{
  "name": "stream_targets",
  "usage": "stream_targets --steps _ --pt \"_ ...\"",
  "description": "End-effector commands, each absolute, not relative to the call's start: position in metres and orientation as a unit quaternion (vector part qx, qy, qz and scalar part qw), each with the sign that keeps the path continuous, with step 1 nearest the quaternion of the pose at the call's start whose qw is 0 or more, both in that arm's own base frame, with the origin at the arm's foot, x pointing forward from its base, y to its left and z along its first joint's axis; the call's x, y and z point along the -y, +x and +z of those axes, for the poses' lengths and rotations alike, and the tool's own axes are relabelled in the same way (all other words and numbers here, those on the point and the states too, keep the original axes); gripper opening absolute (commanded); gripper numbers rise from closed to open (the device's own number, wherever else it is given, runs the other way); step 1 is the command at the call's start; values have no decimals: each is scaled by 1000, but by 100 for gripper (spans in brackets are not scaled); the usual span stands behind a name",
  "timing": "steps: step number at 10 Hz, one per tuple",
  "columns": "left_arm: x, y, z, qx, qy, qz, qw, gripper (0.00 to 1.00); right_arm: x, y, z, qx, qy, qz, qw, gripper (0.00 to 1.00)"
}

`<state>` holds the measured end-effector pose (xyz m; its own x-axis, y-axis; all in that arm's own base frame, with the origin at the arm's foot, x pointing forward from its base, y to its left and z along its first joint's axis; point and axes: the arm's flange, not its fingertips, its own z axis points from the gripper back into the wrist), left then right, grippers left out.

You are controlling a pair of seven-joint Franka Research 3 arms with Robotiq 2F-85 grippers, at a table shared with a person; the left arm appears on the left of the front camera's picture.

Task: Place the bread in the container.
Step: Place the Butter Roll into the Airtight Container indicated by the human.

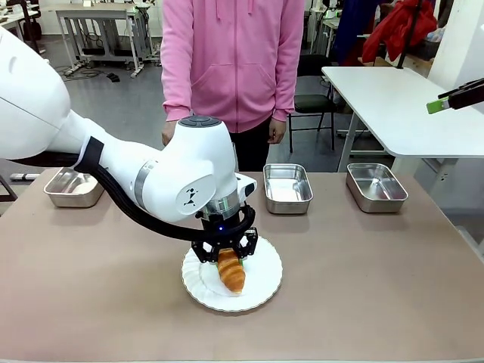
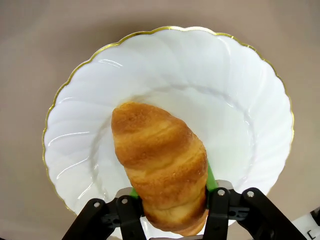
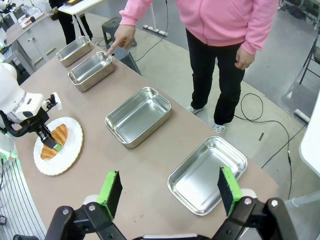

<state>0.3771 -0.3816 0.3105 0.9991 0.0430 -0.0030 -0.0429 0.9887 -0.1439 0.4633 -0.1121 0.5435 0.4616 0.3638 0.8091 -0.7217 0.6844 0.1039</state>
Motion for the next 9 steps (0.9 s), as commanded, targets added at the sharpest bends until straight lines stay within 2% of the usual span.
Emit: stream_targets --steps 1,4,5,6,8,9 --pt "380 376 309 -4 -71 25 997 22 111 463 543 403 225 330 824 100" --pt "380 376 309 -4 -71 25 997 22 111 463 543 403 225 330 824 100" --pt "384 377 312 0 -75 22 997 30 111 463 543 403 225 330 824 100" --pt "378 382 339 24 -76 9 997 23 111 463 543 403 225 330 824 100" --pt "360 401 398 35 -78 -16 996 23 111 463 543 403 225 330 824 100" --pt "343 420 426 15 -75 -29 997 23 111 463 543 403 225 330 824 100"
